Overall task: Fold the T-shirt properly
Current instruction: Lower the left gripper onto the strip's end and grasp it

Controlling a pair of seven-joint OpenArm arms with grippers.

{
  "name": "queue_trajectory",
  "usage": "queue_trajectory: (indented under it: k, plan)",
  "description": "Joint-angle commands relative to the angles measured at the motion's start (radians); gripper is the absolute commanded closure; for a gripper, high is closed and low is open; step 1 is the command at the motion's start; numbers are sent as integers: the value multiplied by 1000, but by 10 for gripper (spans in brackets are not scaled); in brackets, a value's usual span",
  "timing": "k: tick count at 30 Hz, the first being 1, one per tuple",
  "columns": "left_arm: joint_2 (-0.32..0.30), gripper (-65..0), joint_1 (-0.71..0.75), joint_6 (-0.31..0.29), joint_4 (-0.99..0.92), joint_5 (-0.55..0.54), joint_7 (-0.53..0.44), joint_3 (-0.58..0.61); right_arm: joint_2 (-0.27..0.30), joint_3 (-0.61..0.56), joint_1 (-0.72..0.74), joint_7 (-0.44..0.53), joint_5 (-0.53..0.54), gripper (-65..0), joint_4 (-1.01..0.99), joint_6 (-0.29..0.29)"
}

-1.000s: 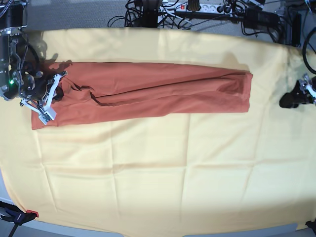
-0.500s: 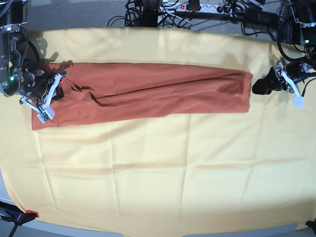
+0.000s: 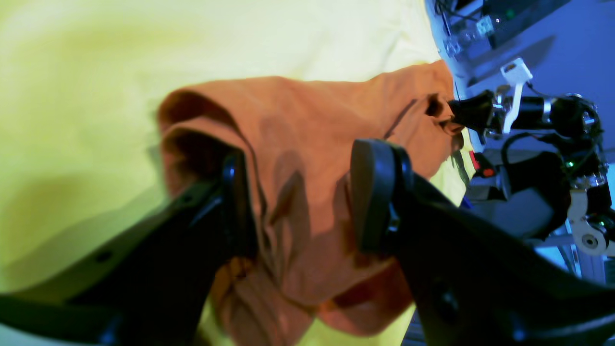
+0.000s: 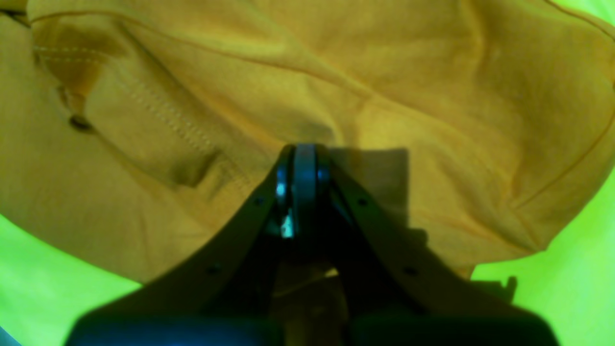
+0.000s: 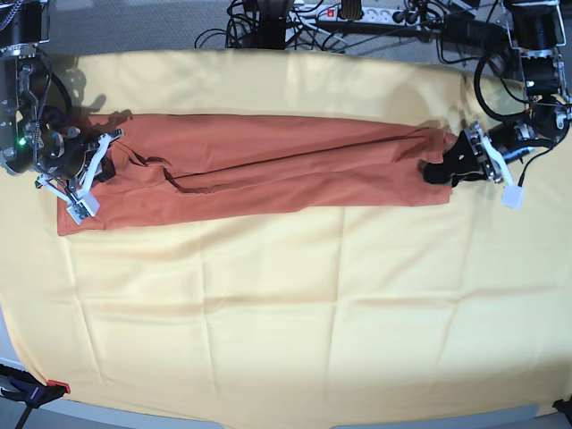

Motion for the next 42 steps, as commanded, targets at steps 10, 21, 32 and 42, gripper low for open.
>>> queue_trajectory:
  k: [10, 21, 32, 42]
  plan:
    - [-10, -280, 3, 18, 0, -1, 48, -5, 4, -8, -6, -45, -26, 0, -8, -7]
    - [-80, -343, 4, 18, 5, -1, 66, -223, 4, -8, -6, -59, -26, 0, -8, -7]
    - [-110, -343, 4, 85, 5, 141, 21, -213, 3, -8, 3, -59, 7, 0, -8, -1]
    - [-118, -343, 0, 84, 5, 148, 35, -6, 3, -8, 5, -60, 6, 0, -8, 1]
